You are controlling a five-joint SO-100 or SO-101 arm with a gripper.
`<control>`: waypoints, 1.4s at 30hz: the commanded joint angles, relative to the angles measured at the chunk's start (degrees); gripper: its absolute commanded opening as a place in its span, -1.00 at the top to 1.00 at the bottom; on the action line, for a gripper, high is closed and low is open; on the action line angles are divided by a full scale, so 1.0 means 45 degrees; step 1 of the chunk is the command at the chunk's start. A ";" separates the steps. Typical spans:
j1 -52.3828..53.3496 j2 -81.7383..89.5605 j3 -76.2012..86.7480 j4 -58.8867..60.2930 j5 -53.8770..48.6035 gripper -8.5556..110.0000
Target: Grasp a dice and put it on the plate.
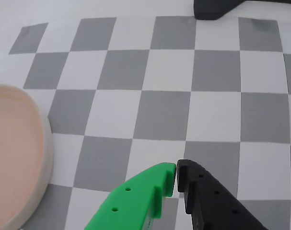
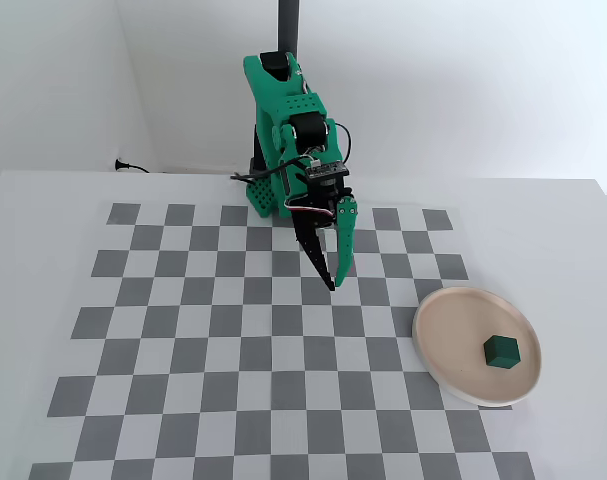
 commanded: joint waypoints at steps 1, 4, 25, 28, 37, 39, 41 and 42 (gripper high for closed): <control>0.0156 0.2070 0.0352 0.0332 0.0684 0.93; 0.0332 0.3438 0.1211 0.0625 0.1289 0.93; 0.2266 0.5391 0.2676 0.1562 0.7168 0.93; 0.2715 0.5391 0.2695 0.1445 0.8301 0.93; 0.3516 0.5430 0.3164 0.1211 1.1211 0.93; 0.3945 0.5430 0.3164 0.1191 1.2461 0.93; 0.4141 0.5430 0.3164 0.1367 1.3418 0.93; 0.4238 0.5430 0.3164 0.1504 1.3926 0.93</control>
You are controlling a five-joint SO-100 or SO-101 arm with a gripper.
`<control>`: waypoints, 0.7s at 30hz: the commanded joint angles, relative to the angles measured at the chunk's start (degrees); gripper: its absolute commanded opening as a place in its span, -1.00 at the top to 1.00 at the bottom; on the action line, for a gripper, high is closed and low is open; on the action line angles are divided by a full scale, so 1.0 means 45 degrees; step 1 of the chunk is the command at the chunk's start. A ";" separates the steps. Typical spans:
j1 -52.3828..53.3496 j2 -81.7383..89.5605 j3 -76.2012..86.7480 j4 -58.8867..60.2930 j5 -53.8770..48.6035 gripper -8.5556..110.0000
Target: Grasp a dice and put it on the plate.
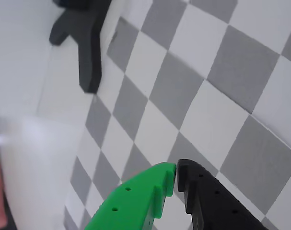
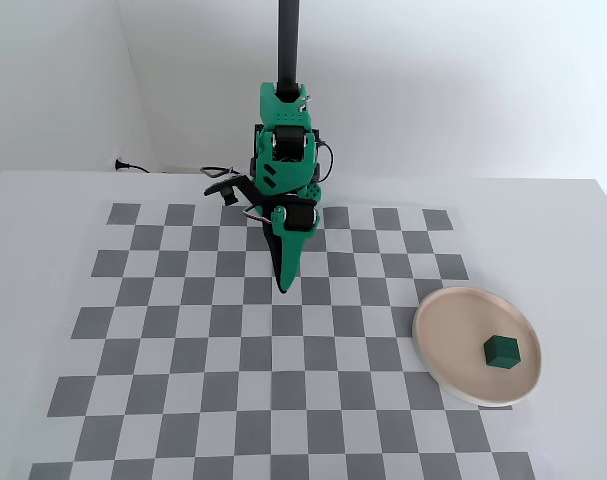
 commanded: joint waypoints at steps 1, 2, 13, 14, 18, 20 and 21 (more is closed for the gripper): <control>0.0352 0.0176 -0.0234 0.0137 0.1953 0.93; 0.0449 0.0176 -0.0234 0.0312 0.2422 0.93; 0.0391 0.0176 -0.0234 0.2734 0.4316 0.93; 0.0371 0.0176 -0.0234 0.2734 0.4395 0.93; 0.0371 0.0176 -0.0234 0.2715 0.4551 0.93; 0.0371 0.0176 -0.0234 0.2715 0.4531 0.93; 0.0371 0.0176 -0.0234 0.2715 0.4531 0.91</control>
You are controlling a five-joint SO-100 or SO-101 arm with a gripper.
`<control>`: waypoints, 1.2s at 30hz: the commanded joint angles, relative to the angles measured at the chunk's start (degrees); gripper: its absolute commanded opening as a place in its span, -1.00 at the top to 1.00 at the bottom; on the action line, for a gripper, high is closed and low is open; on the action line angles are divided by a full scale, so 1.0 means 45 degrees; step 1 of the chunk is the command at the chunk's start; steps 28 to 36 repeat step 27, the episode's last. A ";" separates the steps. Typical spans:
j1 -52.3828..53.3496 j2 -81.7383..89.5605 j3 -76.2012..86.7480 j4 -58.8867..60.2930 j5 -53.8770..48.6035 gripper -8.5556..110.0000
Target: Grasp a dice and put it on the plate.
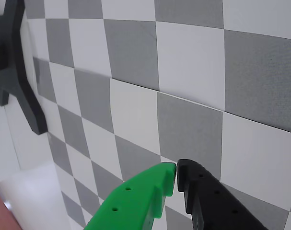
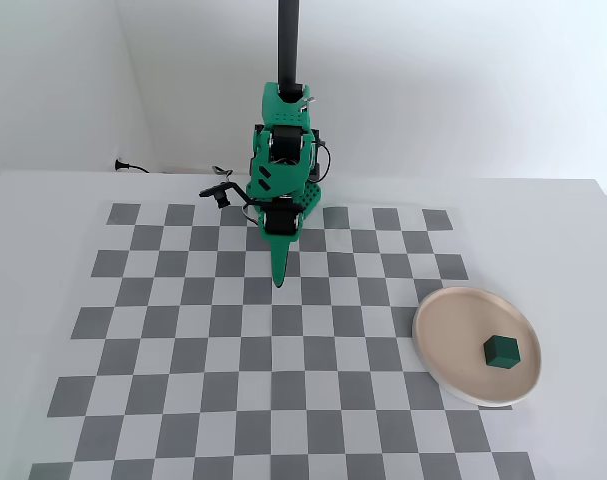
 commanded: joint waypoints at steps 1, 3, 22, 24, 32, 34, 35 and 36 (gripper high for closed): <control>-0.0078 0.0176 -0.0234 0.0020 0.0020 0.86; -0.0078 0.0176 -0.0234 0.0020 0.0020 0.79; -0.0078 0.0176 -0.0234 0.0020 0.0020 0.93; -0.0078 0.0176 -0.0234 0.0020 0.0020 0.93; -0.0078 0.0176 -0.0234 0.0020 0.0020 0.93; -0.0078 0.0176 -0.0234 0.0020 0.0020 0.93; -0.0078 0.0176 -0.0234 0.0020 0.0020 0.93; -0.0078 0.0176 -0.0234 0.0020 0.0020 0.93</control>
